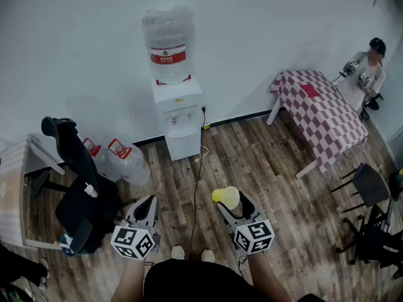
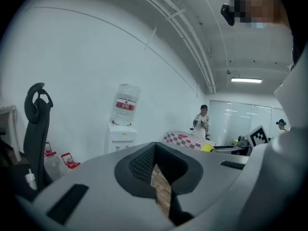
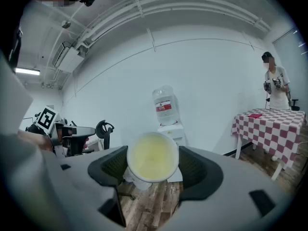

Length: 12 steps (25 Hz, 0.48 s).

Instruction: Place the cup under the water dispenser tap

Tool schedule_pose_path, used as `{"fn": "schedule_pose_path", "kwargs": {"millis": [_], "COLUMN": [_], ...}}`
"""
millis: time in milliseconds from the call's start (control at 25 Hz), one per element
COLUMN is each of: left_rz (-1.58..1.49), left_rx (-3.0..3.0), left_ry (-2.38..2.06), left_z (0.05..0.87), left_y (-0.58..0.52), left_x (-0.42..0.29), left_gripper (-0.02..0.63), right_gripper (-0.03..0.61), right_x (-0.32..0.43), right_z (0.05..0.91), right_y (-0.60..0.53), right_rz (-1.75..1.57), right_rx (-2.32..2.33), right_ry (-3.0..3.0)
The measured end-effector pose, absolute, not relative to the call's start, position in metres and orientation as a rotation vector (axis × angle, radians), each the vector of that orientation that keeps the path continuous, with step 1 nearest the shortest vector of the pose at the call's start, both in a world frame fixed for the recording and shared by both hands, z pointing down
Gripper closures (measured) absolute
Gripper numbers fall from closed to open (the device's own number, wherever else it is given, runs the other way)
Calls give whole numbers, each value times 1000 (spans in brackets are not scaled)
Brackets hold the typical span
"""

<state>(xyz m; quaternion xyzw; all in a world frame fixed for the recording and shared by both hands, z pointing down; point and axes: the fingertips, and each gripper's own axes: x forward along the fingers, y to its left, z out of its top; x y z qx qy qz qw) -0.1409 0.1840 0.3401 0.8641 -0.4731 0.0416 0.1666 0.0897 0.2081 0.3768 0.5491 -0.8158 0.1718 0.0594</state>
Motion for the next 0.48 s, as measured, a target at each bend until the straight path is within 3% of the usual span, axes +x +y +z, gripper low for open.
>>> {"fn": "schedule_pose_path", "kwargs": {"millis": [480], "left_rz": [149], "left_rx": [2461], "left_ry": [-1408], "left_z": [339], "left_y": [195], "left_x": [-136], "left_gripper": [600], "right_gripper": [238], "right_x": [96], "right_z": [367], "right_y": [215], "right_rz": [439], "right_rx": [1621], "right_ry": [-2477]}}
